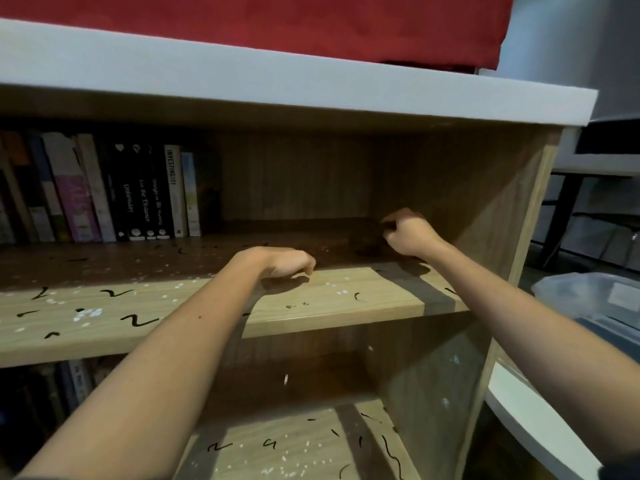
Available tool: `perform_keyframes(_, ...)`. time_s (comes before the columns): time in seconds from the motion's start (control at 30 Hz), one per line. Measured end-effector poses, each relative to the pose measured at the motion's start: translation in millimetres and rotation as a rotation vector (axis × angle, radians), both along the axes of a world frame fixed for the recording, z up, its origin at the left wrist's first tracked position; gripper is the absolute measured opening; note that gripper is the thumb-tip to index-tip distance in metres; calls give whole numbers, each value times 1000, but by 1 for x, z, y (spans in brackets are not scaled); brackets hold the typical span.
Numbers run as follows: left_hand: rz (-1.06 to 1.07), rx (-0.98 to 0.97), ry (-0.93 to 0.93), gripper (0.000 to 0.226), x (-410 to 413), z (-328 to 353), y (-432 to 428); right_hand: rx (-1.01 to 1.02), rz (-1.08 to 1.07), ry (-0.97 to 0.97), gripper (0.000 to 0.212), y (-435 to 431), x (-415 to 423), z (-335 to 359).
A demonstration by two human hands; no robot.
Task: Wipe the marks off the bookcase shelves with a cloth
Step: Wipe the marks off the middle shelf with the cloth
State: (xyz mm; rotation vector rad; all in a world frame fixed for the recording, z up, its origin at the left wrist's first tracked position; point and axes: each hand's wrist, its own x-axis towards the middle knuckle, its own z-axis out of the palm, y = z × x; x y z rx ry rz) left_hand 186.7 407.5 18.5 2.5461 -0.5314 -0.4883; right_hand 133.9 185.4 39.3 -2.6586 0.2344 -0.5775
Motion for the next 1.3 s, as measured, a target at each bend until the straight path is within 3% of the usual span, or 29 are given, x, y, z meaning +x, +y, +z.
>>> perform_keyframes(0.07, 8, -66, -9, 19, -4, -2, 3, -22, -64, 98, 32, 3, 3, -8)
perform_keyframes(0.2, -60, -181, -158, 40, -11, -9, 14, -126, 127, 60, 27, 50, -22, -25)
perform_keyframes(0.3, -58, -85, -319, 38, -14, -7, 24, -149, 277, -67, 26, 88, -60, -37)
perform_keyframes(0.4, -136, -15, -431, 36, -23, -5, 33, -52, 295, -122, 24, 97, -93, -41)
perform_keyframes(0.53, -176, 7, -451, 39, -33, -6, 39, 51, 120, -267, 23, 98, -102, -40)
perform_keyframes(0.63, -191, 80, -441, 40, -37, -6, 36, -63, 185, -189, 22, 113, -115, -52)
perform_keyframes(0.77, -217, 151, -410, 42, -38, -11, 36, 31, 226, -420, 21, 112, -140, -67)
perform_keyframes(0.97, -205, 144, -434, 41, -40, -14, 36, 29, 196, -546, 24, 103, -142, -90)
perform_keyframes(1.2, -172, 176, -468, 41, -44, -10, 28, 28, 187, -403, 24, 93, -139, -76)
perform_keyframes(1.3, -112, 45, -474, 35, -43, -5, 21, 34, 108, -513, 25, 75, -118, -42)
